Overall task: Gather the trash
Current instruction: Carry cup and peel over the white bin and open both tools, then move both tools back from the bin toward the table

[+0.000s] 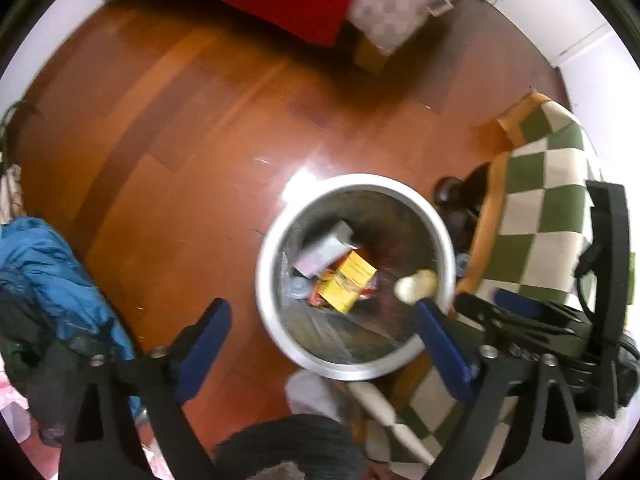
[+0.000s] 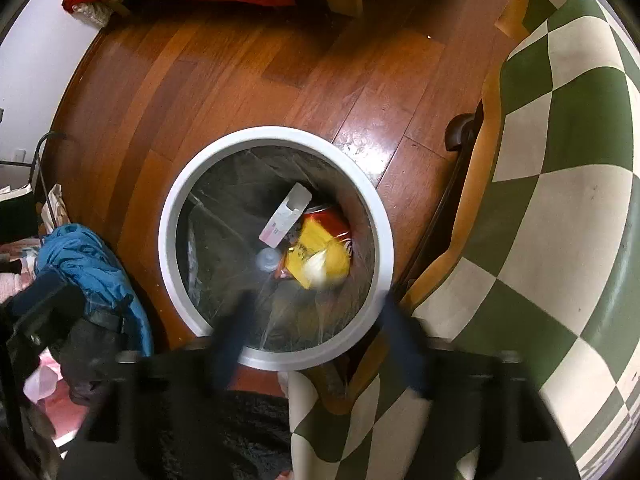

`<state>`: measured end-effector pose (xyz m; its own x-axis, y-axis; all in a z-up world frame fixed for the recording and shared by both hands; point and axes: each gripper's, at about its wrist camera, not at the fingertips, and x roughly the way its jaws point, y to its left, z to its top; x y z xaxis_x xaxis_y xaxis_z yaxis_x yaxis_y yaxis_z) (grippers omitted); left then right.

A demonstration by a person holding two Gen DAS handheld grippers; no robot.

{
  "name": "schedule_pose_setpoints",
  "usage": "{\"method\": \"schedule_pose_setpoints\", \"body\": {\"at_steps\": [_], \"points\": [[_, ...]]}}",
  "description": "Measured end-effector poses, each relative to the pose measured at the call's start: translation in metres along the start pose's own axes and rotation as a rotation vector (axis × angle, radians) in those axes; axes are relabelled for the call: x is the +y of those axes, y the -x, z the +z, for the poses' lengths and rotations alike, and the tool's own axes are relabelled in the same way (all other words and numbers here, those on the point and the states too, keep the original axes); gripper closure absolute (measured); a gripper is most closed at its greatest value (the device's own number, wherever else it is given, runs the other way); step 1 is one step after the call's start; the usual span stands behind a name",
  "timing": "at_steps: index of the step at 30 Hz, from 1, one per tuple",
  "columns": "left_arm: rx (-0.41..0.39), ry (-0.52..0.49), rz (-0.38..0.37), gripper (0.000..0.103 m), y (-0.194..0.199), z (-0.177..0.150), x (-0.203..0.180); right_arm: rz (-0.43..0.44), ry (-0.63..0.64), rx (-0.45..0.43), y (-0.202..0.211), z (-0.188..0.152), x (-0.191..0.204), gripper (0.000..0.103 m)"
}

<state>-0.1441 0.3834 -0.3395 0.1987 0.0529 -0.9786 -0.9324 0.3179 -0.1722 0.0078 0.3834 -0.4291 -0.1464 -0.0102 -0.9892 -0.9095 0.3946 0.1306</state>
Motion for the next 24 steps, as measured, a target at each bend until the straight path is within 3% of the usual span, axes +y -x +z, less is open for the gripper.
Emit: {"method": "schedule_pose_setpoints", "body": {"at_steps": [1, 4, 10, 24], "points": [[-0.013, 0.001, 0.019, 0.007, 0.003, -0.001, 0.002, -0.004, 0.008, -0.003, 0.001, -0.002, 0.001, 0.013], [-0.057, -0.008, 0.094, 0.007, 0.010, -0.004, 0.008, -0.026, 0.019, -0.016, 0.010, -0.009, 0.007, 0.001], [-0.115, -0.019, 0.164, 0.007, 0.031, -0.015, 0.012, -0.067, 0.009, -0.067, 0.041, -0.030, 0.014, 0.001], [-0.252, -0.102, 0.207, 0.007, 0.109, -0.053, -0.017, -0.011, -0.040, -0.220, 0.134, -0.096, 0.009, 0.001]]}}
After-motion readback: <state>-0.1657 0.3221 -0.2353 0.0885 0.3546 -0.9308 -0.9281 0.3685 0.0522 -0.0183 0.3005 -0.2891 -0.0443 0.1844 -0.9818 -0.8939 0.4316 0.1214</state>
